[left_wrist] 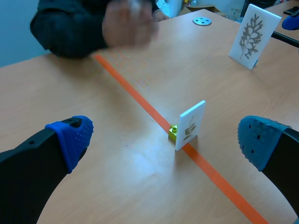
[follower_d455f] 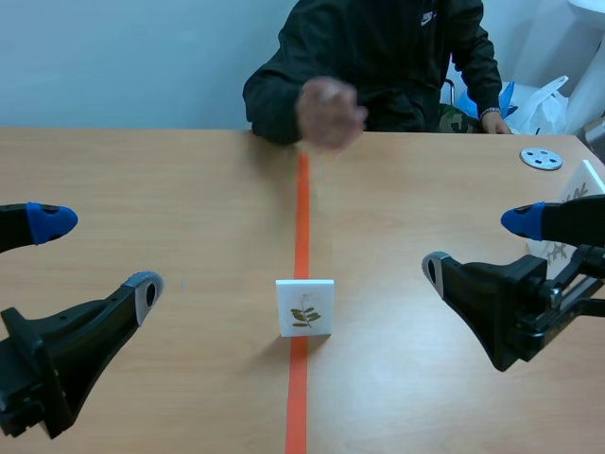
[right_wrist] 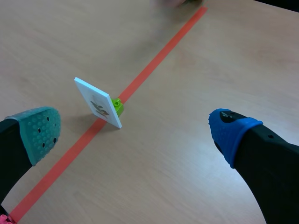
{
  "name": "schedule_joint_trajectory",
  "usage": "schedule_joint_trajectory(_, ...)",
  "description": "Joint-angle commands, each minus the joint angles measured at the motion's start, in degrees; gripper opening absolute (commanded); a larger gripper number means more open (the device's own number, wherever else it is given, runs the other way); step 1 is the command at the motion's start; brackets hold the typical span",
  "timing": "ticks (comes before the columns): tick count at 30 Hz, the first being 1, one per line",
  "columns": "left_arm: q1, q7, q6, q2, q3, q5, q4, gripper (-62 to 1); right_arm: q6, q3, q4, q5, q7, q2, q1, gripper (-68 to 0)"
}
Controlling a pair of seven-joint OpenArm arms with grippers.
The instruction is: Sort the leaf by its shape. The table is split by an orange tape line. A compound leaf with several leaflets goes to the left side, a simple leaf with one blade goes to the right side. Return to the home posture when a red brick is placed on the table.
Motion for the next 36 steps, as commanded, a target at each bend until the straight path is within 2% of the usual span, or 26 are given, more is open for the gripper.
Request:
schedule_joint_trajectory(1, 0.0, -0.8, -0.1, 0.1, 0.2, -0.4, 0.7, 1.4, 0.0, 0.3, 0.4, 0.4, 0.9, 0.6, 0.7, 0.4)
schedule_joint_trajectory(8, 0.0, -0.8, -0.1, 0.1, 0.2, -0.3, 0.7, 1.4, -0.2, -0.4, 0.0, -1.0, 0.8, 0.7, 1.0, 0.4)
schedule_joint_trajectory(15, 0.0, -0.8, -0.1, 0.1, 0.2, -0.3, 0.7, 1.4, -0.2, -6.5, -1.1, -6.0, 1.1, 1.1, 3.2, 0.4)
schedule_joint_trajectory(19, 0.0, -0.8, -0.1, 0.1, 0.2, -0.2, 0.7, 1.4, -0.2, -8.9, -3.1, -6.4, 1.3, 1.1, 5.4, 0.4)
schedule_joint_trajectory(27, 0.0, -0.8, -0.1, 0.1, 0.2, -0.2, 0.7, 1.4, -0.4, -9.2, -3.6, -7.6, 1.2, 0.9, 6.4, 0.4)
schedule_joint_trajectory(31, 0.0, -0.8, -0.1, 0.1, 0.2, -0.2, 0.7, 1.4, -0.4, -9.4, -3.8, -9.7, 1.3, 0.9, 6.4, 0.4)
schedule_joint_trajectory(36, 0.0, -0.8, -0.1, 0.1, 0.2, -0.2, 0.7, 1.4, -0.6, -12.9, -6.9, -10.9, 3.1, 0.9, 7.8, 0.4)
